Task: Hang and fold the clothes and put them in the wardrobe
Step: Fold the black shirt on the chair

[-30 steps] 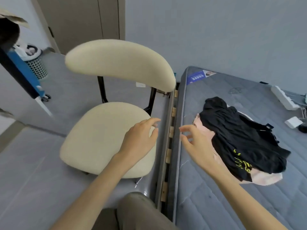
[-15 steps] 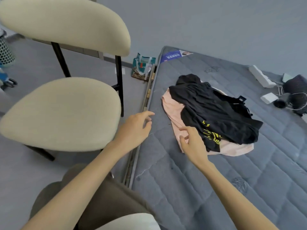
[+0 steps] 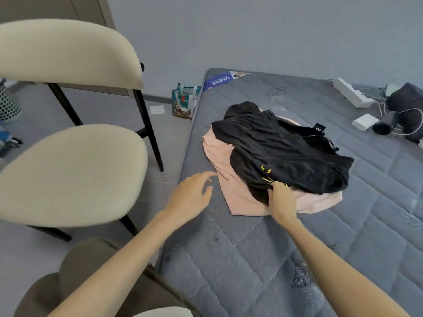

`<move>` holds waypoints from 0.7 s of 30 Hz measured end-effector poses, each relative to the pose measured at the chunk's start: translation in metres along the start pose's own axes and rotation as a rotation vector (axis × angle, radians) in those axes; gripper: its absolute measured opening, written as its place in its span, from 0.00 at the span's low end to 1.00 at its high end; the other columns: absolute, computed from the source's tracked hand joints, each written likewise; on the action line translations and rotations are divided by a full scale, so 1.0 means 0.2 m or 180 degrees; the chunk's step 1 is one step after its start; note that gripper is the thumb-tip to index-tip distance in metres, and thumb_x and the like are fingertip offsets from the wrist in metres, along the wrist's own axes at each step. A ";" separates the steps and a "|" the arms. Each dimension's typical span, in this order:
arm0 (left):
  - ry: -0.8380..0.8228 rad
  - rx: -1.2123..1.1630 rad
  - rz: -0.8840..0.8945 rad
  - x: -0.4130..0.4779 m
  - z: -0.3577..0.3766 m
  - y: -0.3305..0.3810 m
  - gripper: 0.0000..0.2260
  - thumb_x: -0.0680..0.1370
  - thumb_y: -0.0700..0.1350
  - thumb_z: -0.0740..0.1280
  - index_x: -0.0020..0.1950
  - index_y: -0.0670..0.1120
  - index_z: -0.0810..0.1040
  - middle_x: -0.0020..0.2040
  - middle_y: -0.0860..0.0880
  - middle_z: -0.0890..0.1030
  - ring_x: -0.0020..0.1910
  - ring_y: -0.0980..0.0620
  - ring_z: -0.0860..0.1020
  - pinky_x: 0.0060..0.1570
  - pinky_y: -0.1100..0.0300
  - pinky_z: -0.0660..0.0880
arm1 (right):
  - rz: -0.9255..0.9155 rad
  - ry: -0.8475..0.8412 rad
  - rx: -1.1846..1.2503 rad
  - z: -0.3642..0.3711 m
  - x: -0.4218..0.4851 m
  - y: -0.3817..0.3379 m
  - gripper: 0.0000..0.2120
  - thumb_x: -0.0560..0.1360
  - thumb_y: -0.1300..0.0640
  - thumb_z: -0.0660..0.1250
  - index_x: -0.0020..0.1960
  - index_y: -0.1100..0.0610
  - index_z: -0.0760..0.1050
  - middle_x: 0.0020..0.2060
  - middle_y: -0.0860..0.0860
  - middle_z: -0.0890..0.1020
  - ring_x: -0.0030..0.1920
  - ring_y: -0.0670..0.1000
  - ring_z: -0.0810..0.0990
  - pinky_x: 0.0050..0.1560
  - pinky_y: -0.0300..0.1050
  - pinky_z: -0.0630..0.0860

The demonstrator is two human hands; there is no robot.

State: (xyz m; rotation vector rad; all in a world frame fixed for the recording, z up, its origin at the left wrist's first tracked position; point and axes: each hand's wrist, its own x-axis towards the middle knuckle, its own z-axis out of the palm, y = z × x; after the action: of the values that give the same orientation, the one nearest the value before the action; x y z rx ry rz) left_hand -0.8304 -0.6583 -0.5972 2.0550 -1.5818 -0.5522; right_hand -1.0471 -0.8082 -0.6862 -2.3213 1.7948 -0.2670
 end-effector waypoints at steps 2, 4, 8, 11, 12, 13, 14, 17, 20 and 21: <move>0.0008 -0.0006 0.0013 0.01 0.01 -0.01 0.19 0.82 0.46 0.60 0.73 0.54 0.66 0.66 0.54 0.76 0.61 0.54 0.75 0.60 0.57 0.73 | -0.0007 0.0132 0.0690 -0.07 0.01 -0.05 0.09 0.82 0.59 0.57 0.55 0.63 0.73 0.52 0.59 0.79 0.54 0.61 0.76 0.49 0.51 0.70; 0.0024 -0.0022 0.0056 0.02 0.01 -0.02 0.21 0.82 0.46 0.60 0.74 0.55 0.63 0.67 0.53 0.74 0.62 0.54 0.74 0.61 0.56 0.72 | -0.0372 0.0280 0.1273 -0.16 -0.03 -0.13 0.07 0.81 0.59 0.60 0.55 0.61 0.74 0.49 0.55 0.81 0.51 0.58 0.77 0.46 0.45 0.67; 0.0093 -0.0234 0.0110 0.02 0.02 -0.08 0.26 0.81 0.45 0.61 0.76 0.59 0.56 0.69 0.55 0.71 0.58 0.55 0.75 0.57 0.57 0.72 | -0.0942 0.0186 0.2315 -0.29 -0.17 -0.32 0.05 0.78 0.62 0.65 0.52 0.56 0.77 0.43 0.45 0.81 0.44 0.45 0.79 0.45 0.38 0.71; 0.0142 -0.0287 0.0050 0.01 0.05 -0.15 0.30 0.80 0.45 0.63 0.76 0.61 0.53 0.68 0.56 0.70 0.52 0.55 0.77 0.53 0.58 0.73 | -0.1077 -0.0407 0.2675 -0.30 -0.25 -0.38 0.04 0.78 0.60 0.66 0.50 0.52 0.77 0.41 0.46 0.82 0.42 0.41 0.78 0.45 0.37 0.74; 0.0129 -0.0271 0.0011 0.01 0.06 -0.17 0.30 0.80 0.45 0.64 0.76 0.60 0.53 0.68 0.55 0.71 0.52 0.55 0.77 0.53 0.58 0.73 | -0.1085 -0.0701 0.2681 -0.29 -0.26 -0.39 0.04 0.78 0.59 0.66 0.51 0.52 0.78 0.41 0.45 0.82 0.42 0.39 0.78 0.43 0.35 0.74; 0.0077 -0.0279 -0.0045 0.02 0.08 -0.18 0.30 0.80 0.45 0.64 0.76 0.60 0.54 0.69 0.55 0.71 0.54 0.55 0.77 0.55 0.58 0.73 | -0.1011 -0.0956 0.2683 -0.27 -0.27 -0.37 0.05 0.79 0.58 0.66 0.53 0.50 0.78 0.41 0.42 0.82 0.42 0.36 0.78 0.43 0.32 0.73; 0.0008 -0.0329 -0.0100 0.02 0.11 -0.18 0.30 0.80 0.45 0.64 0.77 0.59 0.54 0.69 0.54 0.71 0.57 0.55 0.76 0.57 0.57 0.73 | -0.0900 -0.1088 0.2673 -0.26 -0.26 -0.35 0.07 0.79 0.56 0.65 0.55 0.49 0.78 0.42 0.40 0.82 0.43 0.35 0.79 0.44 0.30 0.72; -0.0278 -0.0472 -0.0066 0.04 0.19 -0.16 0.32 0.78 0.45 0.66 0.77 0.57 0.54 0.72 0.51 0.67 0.68 0.53 0.70 0.65 0.55 0.70 | -0.0724 -0.0639 0.2148 -0.22 -0.19 -0.20 0.11 0.80 0.57 0.62 0.60 0.49 0.78 0.54 0.42 0.81 0.55 0.38 0.77 0.54 0.34 0.71; -0.0636 -0.0051 0.0092 0.07 0.32 -0.11 0.36 0.75 0.51 0.69 0.77 0.60 0.52 0.77 0.51 0.57 0.75 0.48 0.57 0.71 0.48 0.62 | -0.0705 -0.0368 0.0585 -0.17 -0.09 0.04 0.19 0.78 0.61 0.63 0.69 0.52 0.71 0.69 0.50 0.72 0.68 0.52 0.67 0.65 0.47 0.67; -0.0757 0.0225 0.0128 0.08 0.36 -0.08 0.37 0.74 0.54 0.69 0.77 0.61 0.51 0.78 0.51 0.53 0.77 0.46 0.52 0.73 0.44 0.57 | -0.0577 -0.0470 0.0100 -0.15 -0.07 0.12 0.24 0.78 0.61 0.62 0.72 0.51 0.66 0.73 0.52 0.65 0.71 0.57 0.62 0.68 0.52 0.65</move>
State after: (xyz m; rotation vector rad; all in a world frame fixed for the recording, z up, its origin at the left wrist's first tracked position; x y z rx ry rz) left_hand -0.8560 -0.6803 -0.6658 2.0660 -1.7966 -0.7597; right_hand -1.0808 -0.8023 -0.6635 -2.4153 1.5049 -0.1445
